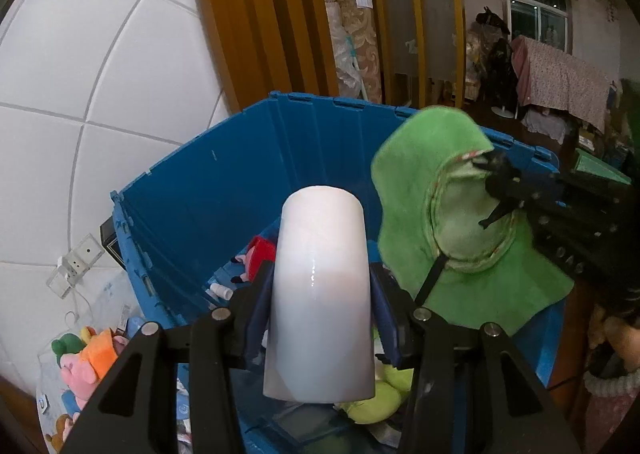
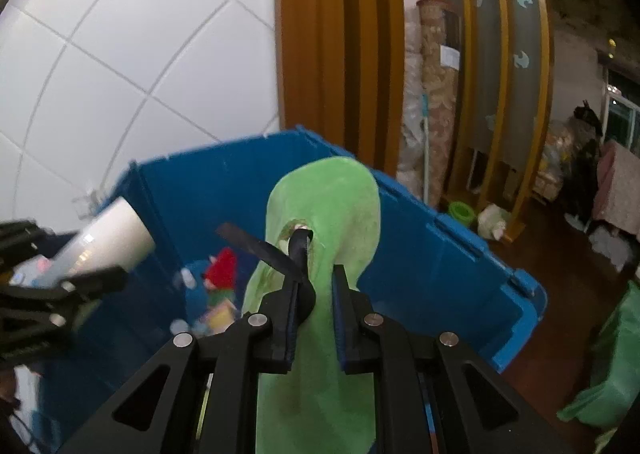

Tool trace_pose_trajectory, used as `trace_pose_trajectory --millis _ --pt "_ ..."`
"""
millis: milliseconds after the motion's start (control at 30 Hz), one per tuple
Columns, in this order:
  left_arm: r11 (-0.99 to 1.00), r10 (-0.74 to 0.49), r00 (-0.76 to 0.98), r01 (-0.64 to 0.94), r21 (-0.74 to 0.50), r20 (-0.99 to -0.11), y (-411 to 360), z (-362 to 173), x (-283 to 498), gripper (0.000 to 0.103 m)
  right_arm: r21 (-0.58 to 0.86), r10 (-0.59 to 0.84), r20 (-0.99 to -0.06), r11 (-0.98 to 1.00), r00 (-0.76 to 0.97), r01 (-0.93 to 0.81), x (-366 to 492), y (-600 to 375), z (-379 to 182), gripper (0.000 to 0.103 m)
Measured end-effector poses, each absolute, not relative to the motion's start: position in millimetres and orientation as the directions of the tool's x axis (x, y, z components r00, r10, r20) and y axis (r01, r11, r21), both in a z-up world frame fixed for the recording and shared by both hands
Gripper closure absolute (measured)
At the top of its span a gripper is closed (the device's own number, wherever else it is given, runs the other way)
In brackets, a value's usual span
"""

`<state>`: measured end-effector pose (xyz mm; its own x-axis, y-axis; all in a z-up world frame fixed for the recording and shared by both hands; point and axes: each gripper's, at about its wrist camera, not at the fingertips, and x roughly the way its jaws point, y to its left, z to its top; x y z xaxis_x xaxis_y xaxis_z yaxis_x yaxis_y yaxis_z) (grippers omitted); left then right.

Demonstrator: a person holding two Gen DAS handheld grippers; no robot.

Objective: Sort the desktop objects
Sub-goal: 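Carry the paper roll and green hat over the blue bin and release both, then move both grippers back over the cluttered table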

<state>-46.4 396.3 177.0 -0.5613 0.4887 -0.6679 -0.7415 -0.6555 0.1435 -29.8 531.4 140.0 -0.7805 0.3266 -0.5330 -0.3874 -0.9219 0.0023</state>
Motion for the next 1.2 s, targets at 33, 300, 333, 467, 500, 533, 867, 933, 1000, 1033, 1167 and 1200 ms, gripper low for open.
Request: trace_pose_trajectory --millis 33,300,333,467,500,533,867,933,1000,1033,1167,1200 --pt "-0.657 0.484 -0.563 -0.74 0.147 -0.67 398.6 176.0 -45.8 0.057 -0.004 0.328 -0.544 -0.922 -0.772 -0.388 -31.6 531.7 137.0 0.088" --pt "-0.67 0.456 -0.575 -0.724 0.162 -0.679 400.1 168.8 -48.0 0.057 -0.093 0.359 -0.588 -0.92 -0.725 -0.38 -38.8 534.6 118.5 0.08" --pt "-0.672 0.457 -0.578 -0.722 0.163 -0.676 399.4 168.8 -47.8 0.055 -0.095 0.361 -0.588 -0.919 -0.724 -0.382 -38.2 534.9 118.4 0.077" --pt "-0.686 0.454 -0.61 -0.704 0.182 -0.649 394.5 173.5 -43.6 0.028 -0.106 0.373 -0.582 -0.916 -0.723 -0.388 -36.6 538.8 119.2 0.047" --pt "-0.688 0.456 -0.614 -0.703 0.182 -0.644 393.0 174.6 -43.6 0.027 -0.111 0.377 -0.58 -0.915 -0.722 -0.389 -38.0 539.7 119.7 0.031" --pt "-0.69 0.458 -0.617 -0.7 0.182 -0.64 390.6 175.5 -43.8 0.027 -0.12 0.385 -0.577 -0.912 -0.72 -0.391 -37.4 538.2 120.1 0.022" --pt "-0.738 0.472 -0.646 -0.661 0.132 -0.6 356.1 183.1 -44.8 0.027 -0.173 0.43 -0.528 -0.899 -0.733 -0.403 -33.1 514.1 138.2 0.0" --pt "-0.745 0.491 -0.653 -0.658 0.11 -0.577 345.7 185.9 -44.8 0.027 -0.188 0.438 -0.517 -0.896 -0.736 -0.401 -32.1 506.1 142.5 0.0" --pt "-0.755 0.507 -0.663 -0.65 0.087 -0.551 332.3 191.0 -44.0 0.027 -0.2 0.441 -0.502 -0.896 -0.744 -0.396 -29.7 495.7 148.3 0.0" --pt "-0.761 0.512 -0.672 -0.643 0.08 -0.534 323.6 194.1 -43.0 0.027 -0.203 0.439 -0.497 -0.898 -0.749 -0.392 -28.5 490.9 151.6 0.0" --pt "-0.796 0.503 -0.709 -0.603 0.056 -0.495 295.0 199.5 -41.5 0.027 -0.213 0.427 -0.467 -0.904 -0.775 -0.37 -19.2 467.2 166.4 0.0" --pt "-0.802 0.501 -0.71 -0.596 0.042 -0.496 285.8 199.5 -42.0 0.027 -0.211 0.417 -0.455 -0.909 -0.787 -0.36 -14.8 458.9 171.8 0.0"
